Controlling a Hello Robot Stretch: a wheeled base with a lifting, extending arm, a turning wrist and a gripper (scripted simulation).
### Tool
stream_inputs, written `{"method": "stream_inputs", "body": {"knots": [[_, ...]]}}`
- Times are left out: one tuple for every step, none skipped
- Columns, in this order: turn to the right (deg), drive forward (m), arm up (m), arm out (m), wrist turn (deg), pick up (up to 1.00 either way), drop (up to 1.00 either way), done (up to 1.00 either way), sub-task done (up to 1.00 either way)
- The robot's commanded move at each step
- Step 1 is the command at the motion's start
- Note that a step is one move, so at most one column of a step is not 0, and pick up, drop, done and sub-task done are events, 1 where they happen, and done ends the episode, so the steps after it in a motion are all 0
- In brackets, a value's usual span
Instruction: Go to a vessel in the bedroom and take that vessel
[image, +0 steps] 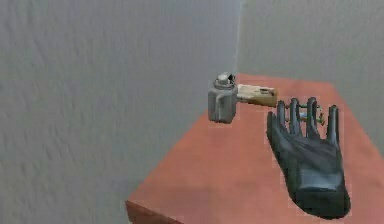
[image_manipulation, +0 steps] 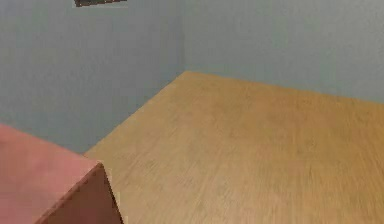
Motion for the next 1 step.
{"method": "stream_inputs", "body": {"knots": [[45.0,0.0,0.0,0.0,0.0,0.0,0.0,0.0,0.0]]}}
